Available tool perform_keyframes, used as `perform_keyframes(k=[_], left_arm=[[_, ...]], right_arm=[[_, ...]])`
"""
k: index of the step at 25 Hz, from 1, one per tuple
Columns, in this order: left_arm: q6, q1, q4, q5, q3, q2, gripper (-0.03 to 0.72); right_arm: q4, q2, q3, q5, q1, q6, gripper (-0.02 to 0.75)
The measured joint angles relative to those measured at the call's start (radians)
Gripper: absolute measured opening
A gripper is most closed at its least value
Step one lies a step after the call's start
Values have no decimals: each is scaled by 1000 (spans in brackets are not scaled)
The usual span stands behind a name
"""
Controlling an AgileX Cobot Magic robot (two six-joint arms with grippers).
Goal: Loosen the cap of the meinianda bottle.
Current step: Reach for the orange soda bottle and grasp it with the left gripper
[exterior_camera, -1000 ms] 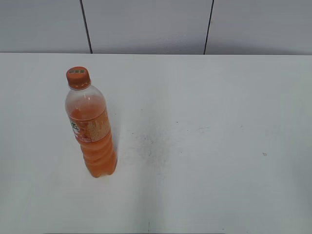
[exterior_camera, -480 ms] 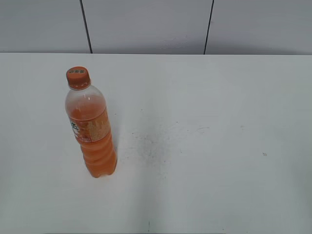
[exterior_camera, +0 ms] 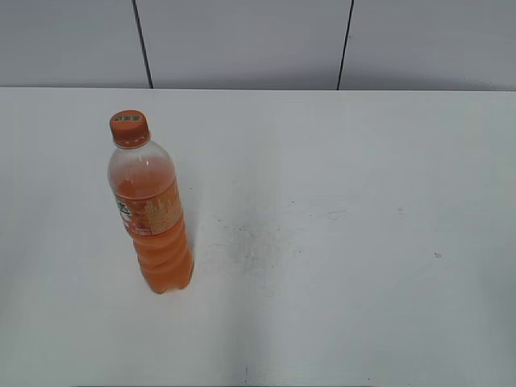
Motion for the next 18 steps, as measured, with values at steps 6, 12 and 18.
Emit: perform_keyframes(k=[6, 12, 18], left_arm=[[1, 0, 26, -448, 166, 190, 435], [1, 0, 39, -665, 207, 409, 435], [-24, -3, 4, -802, 208, 623, 435]], right_arm=[[0, 0, 0, 0, 0, 0, 492], [0, 0, 0, 0, 0, 0, 492], [0, 0, 0, 0, 0, 0, 492]])
